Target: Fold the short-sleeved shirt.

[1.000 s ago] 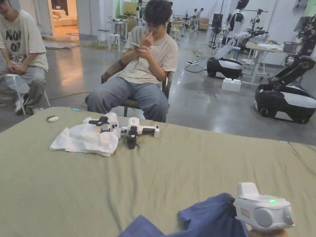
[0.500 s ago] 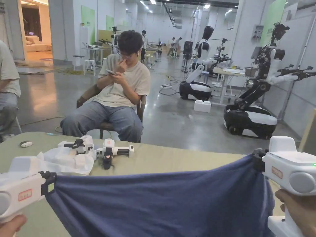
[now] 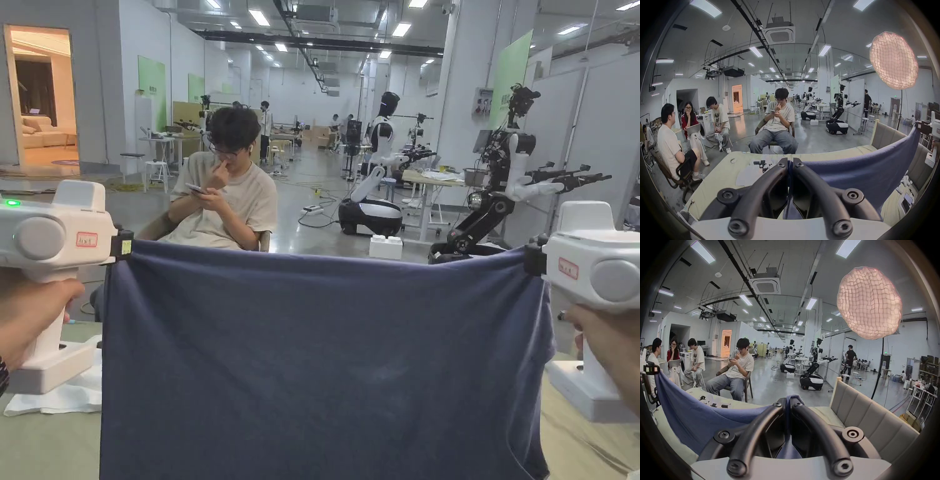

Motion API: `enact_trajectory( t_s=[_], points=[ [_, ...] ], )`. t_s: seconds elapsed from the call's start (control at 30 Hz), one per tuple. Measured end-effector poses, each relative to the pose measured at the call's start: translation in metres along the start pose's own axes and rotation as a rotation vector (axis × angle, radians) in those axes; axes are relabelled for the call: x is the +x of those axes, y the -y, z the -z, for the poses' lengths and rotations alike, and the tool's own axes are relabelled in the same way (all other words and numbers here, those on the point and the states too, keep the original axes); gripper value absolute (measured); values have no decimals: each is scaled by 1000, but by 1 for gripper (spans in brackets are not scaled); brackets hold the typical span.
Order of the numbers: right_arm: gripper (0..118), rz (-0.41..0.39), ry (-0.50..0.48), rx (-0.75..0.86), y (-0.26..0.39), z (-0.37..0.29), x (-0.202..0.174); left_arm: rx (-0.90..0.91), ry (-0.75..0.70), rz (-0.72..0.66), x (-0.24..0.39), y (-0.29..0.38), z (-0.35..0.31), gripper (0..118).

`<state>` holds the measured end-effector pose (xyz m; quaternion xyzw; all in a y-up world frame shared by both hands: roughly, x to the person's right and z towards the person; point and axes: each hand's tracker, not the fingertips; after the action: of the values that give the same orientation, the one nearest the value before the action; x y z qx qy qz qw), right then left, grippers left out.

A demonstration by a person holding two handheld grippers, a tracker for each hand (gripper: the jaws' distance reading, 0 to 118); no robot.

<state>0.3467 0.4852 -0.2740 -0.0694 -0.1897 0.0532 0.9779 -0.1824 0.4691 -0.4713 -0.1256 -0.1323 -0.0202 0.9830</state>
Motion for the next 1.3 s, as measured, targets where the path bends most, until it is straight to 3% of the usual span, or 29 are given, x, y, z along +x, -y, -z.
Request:
enact_trajectory(
  t_s=[0.33, 0.57, 1.0, 1.3],
  points=[
    [2, -9, 13, 77, -70, 39, -8, 62, -39, 20, -10, -73, 24, 0],
    [2, -28, 5, 78, -69, 51, -15, 76, -62, 57, -12, -76, 35, 0],
    [2, -83, -29, -58, 60, 15, -32, -57, -32, -9, -20, 78, 36, 0],
    [2, -111, -42, -135, 149, -64, -22, -82, 24, -60, -26, 179, -48, 0]
  ],
)
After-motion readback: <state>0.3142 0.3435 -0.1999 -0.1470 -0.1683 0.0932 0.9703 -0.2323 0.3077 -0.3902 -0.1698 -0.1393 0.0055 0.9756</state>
